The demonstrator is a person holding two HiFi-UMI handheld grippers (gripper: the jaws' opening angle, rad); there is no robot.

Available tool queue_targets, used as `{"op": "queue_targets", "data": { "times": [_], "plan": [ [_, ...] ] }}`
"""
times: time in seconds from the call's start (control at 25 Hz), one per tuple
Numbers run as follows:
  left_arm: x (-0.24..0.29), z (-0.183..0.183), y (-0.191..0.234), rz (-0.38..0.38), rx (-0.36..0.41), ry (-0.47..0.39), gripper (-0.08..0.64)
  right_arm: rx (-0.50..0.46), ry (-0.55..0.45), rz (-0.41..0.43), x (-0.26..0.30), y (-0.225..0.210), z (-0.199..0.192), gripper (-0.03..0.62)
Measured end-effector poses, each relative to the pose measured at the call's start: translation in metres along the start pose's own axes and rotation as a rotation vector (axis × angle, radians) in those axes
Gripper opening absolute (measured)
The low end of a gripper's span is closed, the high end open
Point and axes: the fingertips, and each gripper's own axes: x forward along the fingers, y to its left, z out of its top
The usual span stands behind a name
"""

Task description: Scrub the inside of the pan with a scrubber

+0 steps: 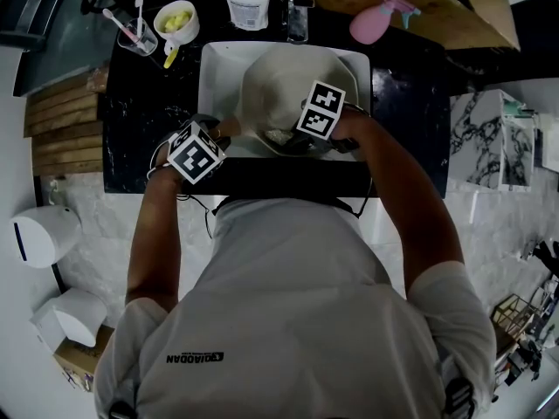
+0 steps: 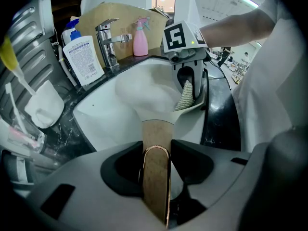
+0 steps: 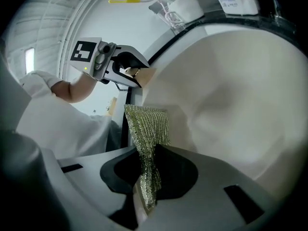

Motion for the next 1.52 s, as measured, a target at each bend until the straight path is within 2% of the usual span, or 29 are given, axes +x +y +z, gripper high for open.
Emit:
{"op": "queue_targets", "data": {
  "times": [0.2, 0.48, 0.72, 0.8, 0.92, 1.0, 1.08, 1.16, 1.24, 1.4, 1.52],
  "plan": [
    [0.0, 0.0, 0.0, 0.005, 0.001, 0.0, 0.187, 0.043, 0.077, 0.007, -0.007, -0.003, -0.02, 0.087],
    [-0.001, 0.0, -0.001, 0.006, 0.003, -0.002, 0.187, 0.066, 0.106, 0.01, -0.012, -0.002, -0.032, 0.087],
    [0.0, -0.001, -0.002, 0.0, 0.0, -0.003, 0.187, 0.045, 0.117, -0.009, -0.008, -0.001, -0.03, 0.087],
    [0.0, 0.0, -0.002, -0.002, -0.001, -0.003, 0.187, 0.013, 0.097, -0.041, -0.012, -0.004, -0.025, 0.087],
    [-0.001, 0.001, 0.0, -0.007, -0.003, -0.003, 0.187, -0.1, 0.02, -0.187, -0.031, -0.017, -0.004, 0.086],
    [-0.001, 0.001, 0.0, -0.009, -0.003, -0.003, 0.187, -0.214, -0.024, -0.355, -0.05, -0.03, 0.013, 0.086],
    [-0.001, 0.0, -0.001, -0.009, -0.005, -0.003, 0.187, -0.355, -0.018, -0.572, -0.073, -0.046, 0.028, 0.086],
    [-0.001, 0.0, -0.001, -0.011, -0.006, -0.003, 0.187, -0.514, 0.053, -0.786, -0.093, -0.065, 0.036, 0.086],
    [-0.001, 0.0, -0.001, -0.013, -0.006, -0.003, 0.187, -0.671, 0.156, -0.945, -0.104, -0.083, 0.038, 0.086],
    [-0.001, -0.001, 0.0, -0.007, -0.006, -0.002, 0.187, -0.925, 0.318, -1.18, -0.121, -0.105, 0.05, 0.086],
    [-0.001, 0.0, -0.001, -0.009, -0.007, -0.001, 0.187, -1.086, 0.394, -1.311, -0.133, -0.11, 0.066, 0.086]
  ]
}}
